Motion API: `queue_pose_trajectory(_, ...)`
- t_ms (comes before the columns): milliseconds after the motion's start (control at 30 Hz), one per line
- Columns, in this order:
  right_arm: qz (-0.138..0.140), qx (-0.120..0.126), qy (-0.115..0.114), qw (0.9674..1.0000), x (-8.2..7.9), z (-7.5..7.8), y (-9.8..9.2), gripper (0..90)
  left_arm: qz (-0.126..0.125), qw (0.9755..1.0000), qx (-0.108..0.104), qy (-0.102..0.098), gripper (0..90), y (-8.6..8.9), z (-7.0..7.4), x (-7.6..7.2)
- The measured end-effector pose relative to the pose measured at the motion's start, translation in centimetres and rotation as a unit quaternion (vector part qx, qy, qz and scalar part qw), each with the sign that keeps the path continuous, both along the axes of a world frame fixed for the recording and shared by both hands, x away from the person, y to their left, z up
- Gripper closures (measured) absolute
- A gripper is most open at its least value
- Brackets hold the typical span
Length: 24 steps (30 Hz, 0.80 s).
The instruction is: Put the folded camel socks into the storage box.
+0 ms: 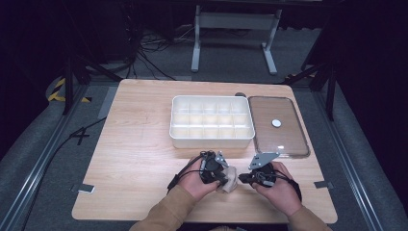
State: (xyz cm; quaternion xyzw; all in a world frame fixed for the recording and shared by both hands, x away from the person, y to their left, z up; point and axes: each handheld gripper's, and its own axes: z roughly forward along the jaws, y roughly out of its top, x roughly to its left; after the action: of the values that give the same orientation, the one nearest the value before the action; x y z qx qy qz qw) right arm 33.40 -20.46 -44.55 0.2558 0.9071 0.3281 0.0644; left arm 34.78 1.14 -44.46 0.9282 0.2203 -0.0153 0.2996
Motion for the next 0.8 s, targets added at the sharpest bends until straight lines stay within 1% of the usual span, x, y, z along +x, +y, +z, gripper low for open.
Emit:
queue_pose_trajectory(100,-0.003,0.009,-0.005,0.9999,-0.1,0.4,-0.1,87.6,0.001,1.0000,0.000,0.000,75.6,0.0,0.0,0.0)
queue_pose_trajectory(133,-0.002,0.014,-0.010,0.9999,-0.1,0.6,-0.1,87.8,0.002,1.0000,-0.001,0.000,75.6,0.0,0.0,0.0)
queue_pose_trajectory(233,0.003,0.038,-0.019,0.9991,-0.4,1.1,0.1,88.2,0.002,1.0000,0.000,-0.002,75.3,0.1,0.0,0.0)
queue_pose_trajectory(300,0.006,0.061,-0.025,0.9978,-0.5,1.3,0.3,88.3,0.002,1.0000,0.000,-0.001,75.3,0.1,0.0,0.0)
queue_pose_trajectory(400,0.007,0.077,-0.033,0.9965,-0.5,1.2,0.6,88.1,0.001,1.0000,0.002,-0.001,75.2,0.1,0.0,0.0)
queue_pose_trajectory(500,0.013,0.103,-0.035,0.9940,-0.6,1.1,1.0,85.1,0.006,1.0000,-0.001,0.003,75.1,0.2,0.0,-0.1)
queue_pose_trajectory(533,0.013,0.103,-0.035,0.9940,-0.6,1.1,1.0,85.1,0.006,1.0000,-0.001,0.003,75.1,0.2,0.0,-0.1)
queue_pose_trajectory(567,0.016,0.110,-0.038,0.9931,-0.6,1.0,1.2,85.1,0.003,1.0000,-0.003,-0.001,75.1,0.2,0.0,0.0)
queue_pose_trajectory(600,0.017,0.111,-0.040,0.9928,-0.7,1.0,1.4,84.8,0.003,1.0000,-0.003,-0.001,75.1,0.2,0.0,0.0)
queue_pose_trajectory(700,0.018,0.117,-0.036,0.9924,-0.7,0.8,1.8,82.7,0.004,1.0000,-0.004,0.000,75.0,0.2,0.0,0.0)
queue_pose_trajectory(800,0.018,0.112,-0.031,0.9930,-0.7,0.3,1.9,81.2,0.003,1.0000,-0.002,-0.001,74.9,0.3,0.0,0.0)
